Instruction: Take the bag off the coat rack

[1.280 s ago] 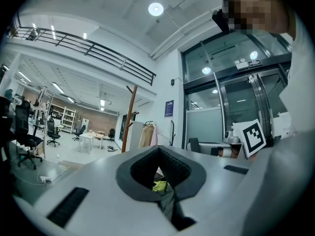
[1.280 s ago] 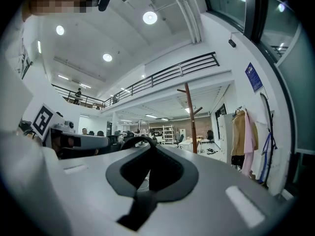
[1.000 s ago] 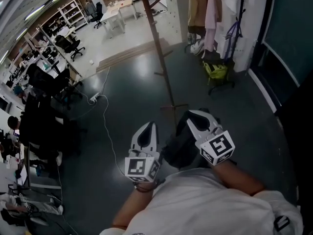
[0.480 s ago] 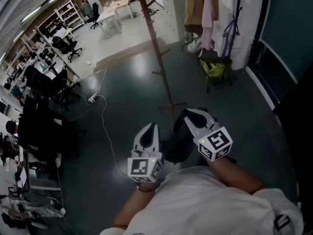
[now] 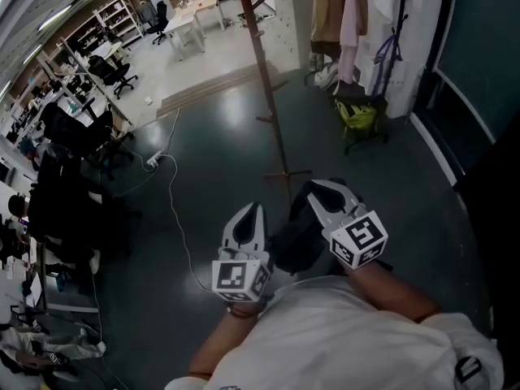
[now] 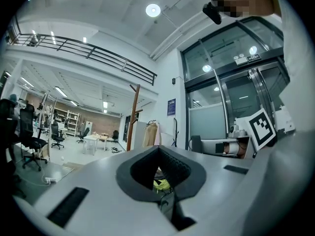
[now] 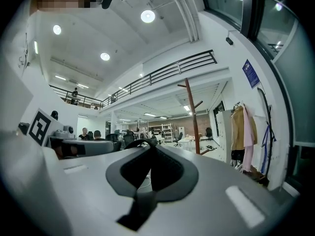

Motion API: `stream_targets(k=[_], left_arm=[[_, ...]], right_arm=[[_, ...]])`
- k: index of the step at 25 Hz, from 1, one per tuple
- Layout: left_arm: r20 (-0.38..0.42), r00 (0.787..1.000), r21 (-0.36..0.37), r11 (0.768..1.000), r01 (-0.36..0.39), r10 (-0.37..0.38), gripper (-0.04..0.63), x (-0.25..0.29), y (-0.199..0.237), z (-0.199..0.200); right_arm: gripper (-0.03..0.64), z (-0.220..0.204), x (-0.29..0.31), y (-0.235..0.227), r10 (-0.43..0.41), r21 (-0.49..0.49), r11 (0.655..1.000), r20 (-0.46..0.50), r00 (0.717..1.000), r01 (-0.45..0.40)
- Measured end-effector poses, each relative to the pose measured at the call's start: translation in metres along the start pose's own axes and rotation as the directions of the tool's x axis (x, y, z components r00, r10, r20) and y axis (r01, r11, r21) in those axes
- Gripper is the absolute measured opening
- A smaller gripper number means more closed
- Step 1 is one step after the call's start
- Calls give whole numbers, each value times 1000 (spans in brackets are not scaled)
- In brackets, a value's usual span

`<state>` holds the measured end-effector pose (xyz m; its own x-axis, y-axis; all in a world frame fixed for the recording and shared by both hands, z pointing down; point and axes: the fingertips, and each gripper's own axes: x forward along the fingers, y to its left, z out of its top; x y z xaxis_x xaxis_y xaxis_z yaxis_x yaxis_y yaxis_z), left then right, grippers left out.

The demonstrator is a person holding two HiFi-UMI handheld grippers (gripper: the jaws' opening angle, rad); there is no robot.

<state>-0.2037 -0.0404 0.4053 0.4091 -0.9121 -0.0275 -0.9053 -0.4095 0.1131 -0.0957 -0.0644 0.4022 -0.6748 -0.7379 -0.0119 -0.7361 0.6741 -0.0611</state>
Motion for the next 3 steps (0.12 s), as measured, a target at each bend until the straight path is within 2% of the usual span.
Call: stream_targets(k=[3], left_arm=[[13, 1000, 4, 1000, -8, 8, 6, -2, 4, 5]], right_arm=[[22, 2, 2, 4, 6, -3, 1000, 3, 1000, -6]])
